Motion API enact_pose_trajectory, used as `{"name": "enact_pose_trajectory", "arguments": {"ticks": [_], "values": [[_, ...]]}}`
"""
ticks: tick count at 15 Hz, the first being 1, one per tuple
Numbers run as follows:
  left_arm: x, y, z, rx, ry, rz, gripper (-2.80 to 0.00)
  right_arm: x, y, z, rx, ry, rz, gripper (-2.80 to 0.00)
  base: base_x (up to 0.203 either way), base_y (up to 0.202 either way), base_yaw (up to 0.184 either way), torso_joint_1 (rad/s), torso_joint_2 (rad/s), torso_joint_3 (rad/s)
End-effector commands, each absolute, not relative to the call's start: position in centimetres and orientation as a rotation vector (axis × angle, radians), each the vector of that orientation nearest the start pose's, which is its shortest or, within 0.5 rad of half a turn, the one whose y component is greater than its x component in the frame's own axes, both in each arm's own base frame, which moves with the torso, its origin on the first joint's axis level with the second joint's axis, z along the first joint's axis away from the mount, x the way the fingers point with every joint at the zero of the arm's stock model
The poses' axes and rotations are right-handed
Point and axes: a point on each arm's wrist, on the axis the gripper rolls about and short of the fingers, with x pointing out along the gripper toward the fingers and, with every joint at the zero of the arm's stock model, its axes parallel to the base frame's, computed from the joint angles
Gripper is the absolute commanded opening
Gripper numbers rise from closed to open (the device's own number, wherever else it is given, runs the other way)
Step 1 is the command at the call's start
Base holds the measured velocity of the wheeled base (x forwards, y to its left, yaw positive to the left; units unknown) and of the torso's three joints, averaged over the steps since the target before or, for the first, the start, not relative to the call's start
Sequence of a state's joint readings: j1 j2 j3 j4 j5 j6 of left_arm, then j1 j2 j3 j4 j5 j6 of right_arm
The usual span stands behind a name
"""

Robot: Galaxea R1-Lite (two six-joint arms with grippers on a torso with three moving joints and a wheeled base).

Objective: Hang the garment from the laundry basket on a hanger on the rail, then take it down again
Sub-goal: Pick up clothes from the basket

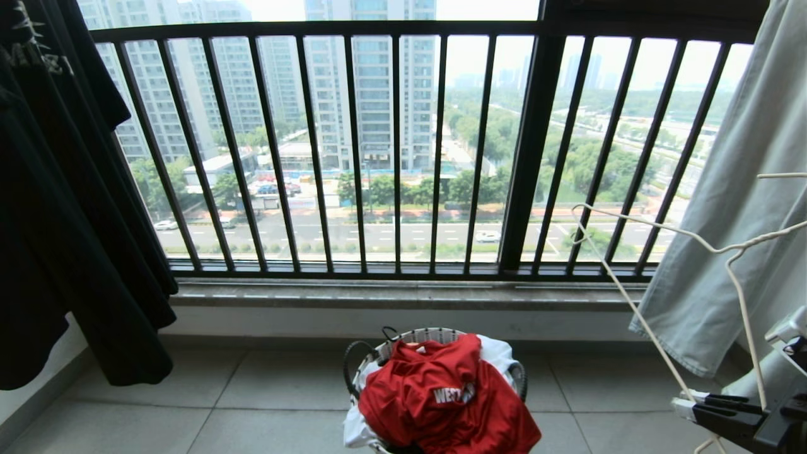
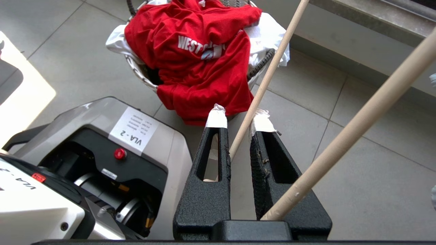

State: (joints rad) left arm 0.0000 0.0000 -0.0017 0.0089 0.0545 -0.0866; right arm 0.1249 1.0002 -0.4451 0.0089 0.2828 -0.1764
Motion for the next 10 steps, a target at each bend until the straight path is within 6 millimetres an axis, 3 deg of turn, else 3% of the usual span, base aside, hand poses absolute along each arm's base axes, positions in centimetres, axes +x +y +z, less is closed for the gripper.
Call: {"name": "enact_pose_trajectory", "arguments": {"ticks": [1,10], "values": [[-2.3,0.1,7.5,-0.087,0.005,0.056,-2.8,11.1,2.0,16.8,-0.122,0.538,0.446,-2.8,0.0,0.0,0.0,0.0,0.0,0.0],[-2.3,0.1,7.6,-0.075,0.007,0.056,-2.8,11.8,2.1,15.8,-0.074,0.615,0.439,-2.8,0.0,0.0,0.0,0.0,0.0,0.0]]}}
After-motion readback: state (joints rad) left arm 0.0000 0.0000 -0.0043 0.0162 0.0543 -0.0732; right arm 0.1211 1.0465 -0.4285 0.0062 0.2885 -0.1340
